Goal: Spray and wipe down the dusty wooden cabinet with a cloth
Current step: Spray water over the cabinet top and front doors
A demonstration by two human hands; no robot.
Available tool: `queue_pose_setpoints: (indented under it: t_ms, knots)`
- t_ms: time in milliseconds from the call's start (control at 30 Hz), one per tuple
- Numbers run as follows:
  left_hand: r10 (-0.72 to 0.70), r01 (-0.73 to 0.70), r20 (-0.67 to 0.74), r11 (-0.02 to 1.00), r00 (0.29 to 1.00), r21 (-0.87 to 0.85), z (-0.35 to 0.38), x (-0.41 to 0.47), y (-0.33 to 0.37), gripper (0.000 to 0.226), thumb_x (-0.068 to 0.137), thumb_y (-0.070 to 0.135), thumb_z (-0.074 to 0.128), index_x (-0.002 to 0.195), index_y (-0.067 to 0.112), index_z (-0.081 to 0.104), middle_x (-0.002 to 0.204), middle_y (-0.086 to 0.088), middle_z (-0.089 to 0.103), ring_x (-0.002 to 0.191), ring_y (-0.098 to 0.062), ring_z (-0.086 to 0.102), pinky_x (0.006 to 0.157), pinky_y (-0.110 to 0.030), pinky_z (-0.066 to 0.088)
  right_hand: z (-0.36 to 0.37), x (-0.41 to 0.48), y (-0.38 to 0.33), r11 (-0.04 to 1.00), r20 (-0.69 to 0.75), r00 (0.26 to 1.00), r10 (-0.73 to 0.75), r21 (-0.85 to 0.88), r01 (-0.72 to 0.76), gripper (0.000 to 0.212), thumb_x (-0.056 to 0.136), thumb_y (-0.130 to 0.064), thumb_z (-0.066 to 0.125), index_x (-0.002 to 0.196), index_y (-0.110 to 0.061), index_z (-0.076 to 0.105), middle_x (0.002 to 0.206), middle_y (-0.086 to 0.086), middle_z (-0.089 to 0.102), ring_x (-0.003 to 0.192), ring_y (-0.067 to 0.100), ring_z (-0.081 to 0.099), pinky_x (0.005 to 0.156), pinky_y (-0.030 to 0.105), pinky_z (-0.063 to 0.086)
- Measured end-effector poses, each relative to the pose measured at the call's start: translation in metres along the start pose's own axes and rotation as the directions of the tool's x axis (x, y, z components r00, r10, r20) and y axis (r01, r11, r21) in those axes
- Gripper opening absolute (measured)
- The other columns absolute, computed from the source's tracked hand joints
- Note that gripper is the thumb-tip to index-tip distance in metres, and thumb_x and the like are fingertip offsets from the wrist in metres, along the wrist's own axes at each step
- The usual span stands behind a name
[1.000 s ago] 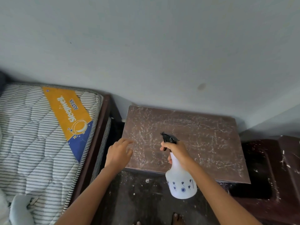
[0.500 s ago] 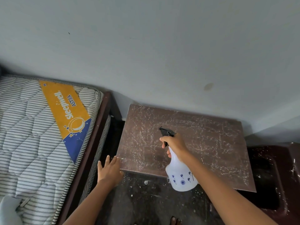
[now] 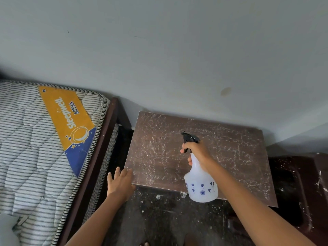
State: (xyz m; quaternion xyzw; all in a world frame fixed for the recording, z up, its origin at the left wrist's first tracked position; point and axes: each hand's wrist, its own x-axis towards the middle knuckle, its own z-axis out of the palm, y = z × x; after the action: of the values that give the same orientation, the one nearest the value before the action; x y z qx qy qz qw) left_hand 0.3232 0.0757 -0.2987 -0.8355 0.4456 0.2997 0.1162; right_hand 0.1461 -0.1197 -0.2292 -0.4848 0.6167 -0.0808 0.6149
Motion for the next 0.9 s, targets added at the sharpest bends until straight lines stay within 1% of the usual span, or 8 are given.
queue_pose_setpoints:
  t_ms: [67, 200, 333, 400, 533, 667, 800, 900]
  knots:
    - [0.006, -0.006, -0.002, 1.000, 1.000, 0.008, 0.000, 0.001, 0.004, 0.061, 0.092, 0.036, 0.044, 0.146, 0.020, 0.020, 0.154, -0.001, 0.021, 0.146, -0.029, 0.005, 0.116, -0.053, 0.007, -0.011, 0.001, 0.005, 0.999, -0.040, 0.999, -0.003, 0.047, 0.005, 0.012, 0.075, -0.005, 0.059, 0.083, 0.001, 0.066, 0.085, 0.021, 0.069, 0.042, 0.018, 0.046, 0.044, 0.025, 0.042]
    - [0.032, -0.031, -0.014, 0.999, 0.999, 0.044, -0.001, 0.001, 0.016, 0.061, 0.092, 0.037, 0.042, 0.146, 0.022, 0.018, 0.155, -0.001, 0.018, 0.146, -0.028, 0.006, 0.116, -0.053, 0.007, -0.034, 0.001, 0.012, 0.997, -0.077, 0.997, 0.012, 0.077, -0.006, 0.013, 0.077, -0.004, 0.057, 0.083, 0.004, 0.066, 0.075, 0.015, 0.067, 0.040, 0.018, 0.044, 0.043, 0.024, 0.043]
    - [0.061, -0.059, -0.025, 0.995, 0.998, 0.075, -0.003, 0.001, 0.030, 0.060, 0.092, 0.037, 0.043, 0.146, 0.023, 0.020, 0.155, -0.001, 0.020, 0.146, -0.027, 0.008, 0.117, -0.052, 0.008, -0.059, 0.003, 0.021, 0.998, -0.102, 0.994, 0.043, 0.049, -0.038, 0.010, 0.075, -0.004, 0.059, 0.082, -0.001, 0.065, 0.087, 0.018, 0.069, 0.042, 0.018, 0.046, 0.044, 0.024, 0.043]
    - [0.072, -0.070, -0.023, 0.994, 0.997, 0.088, -0.004, 0.000, 0.038, 0.060, 0.092, 0.038, 0.043, 0.145, 0.024, 0.020, 0.155, -0.002, 0.020, 0.146, -0.027, 0.008, 0.117, -0.052, 0.008, -0.074, 0.002, 0.029, 0.997, -0.147, 0.988, 0.056, 0.065, -0.047, 0.011, 0.073, -0.003, 0.059, 0.081, 0.003, 0.065, 0.086, 0.023, 0.067, 0.041, 0.019, 0.045, 0.044, 0.024, 0.042]
    - [0.094, -0.091, -0.022, 0.990, 0.995, 0.109, -0.006, 0.000, 0.053, 0.060, 0.090, 0.038, 0.046, 0.144, 0.025, 0.022, 0.156, -0.004, 0.019, 0.146, -0.027, 0.008, 0.117, -0.052, 0.009, -0.101, 0.000, 0.043, 0.992, -0.202, 0.976, 0.081, 0.108, -0.060, 0.014, 0.076, -0.002, 0.057, 0.084, 0.008, 0.064, 0.078, 0.021, 0.065, 0.040, 0.020, 0.042, 0.043, 0.025, 0.040]
    - [0.119, -0.116, -0.017, 0.986, 0.993, 0.122, -0.010, -0.001, 0.068, 0.060, 0.090, 0.037, 0.046, 0.144, 0.026, 0.023, 0.155, -0.003, 0.021, 0.145, -0.027, 0.010, 0.116, -0.051, 0.007, -0.129, -0.005, 0.057, 0.987, -0.240, 0.964, 0.117, 0.132, -0.087, 0.019, 0.072, -0.003, 0.060, 0.089, 0.005, 0.065, 0.089, 0.027, 0.065, 0.043, 0.022, 0.045, 0.047, 0.028, 0.043]
    - [0.152, -0.147, -0.033, 0.980, 0.988, 0.133, -0.011, 0.000, 0.081, 0.059, 0.089, 0.037, 0.047, 0.143, 0.026, 0.025, 0.154, -0.002, 0.022, 0.145, -0.026, 0.012, 0.117, -0.052, 0.006, -0.155, -0.017, 0.069, 0.973, -0.335, 0.932, 0.140, 0.219, -0.067, 0.007, 0.077, -0.003, 0.058, 0.075, 0.002, 0.063, 0.085, 0.021, 0.066, 0.047, 0.023, 0.041, 0.048, 0.029, 0.041]
    - [0.185, -0.177, -0.055, 0.975, 0.981, 0.131, -0.013, 0.001, 0.090, 0.057, 0.090, 0.038, 0.047, 0.142, 0.028, 0.027, 0.154, 0.000, 0.024, 0.144, -0.024, 0.015, 0.116, -0.052, 0.005, -0.174, -0.021, 0.077, 0.961, -0.379, 0.912, 0.155, 0.271, -0.051, 0.011, 0.079, -0.002, 0.053, 0.071, 0.001, 0.061, 0.082, 0.019, 0.065, 0.048, 0.023, 0.038, 0.049, 0.028, 0.038]
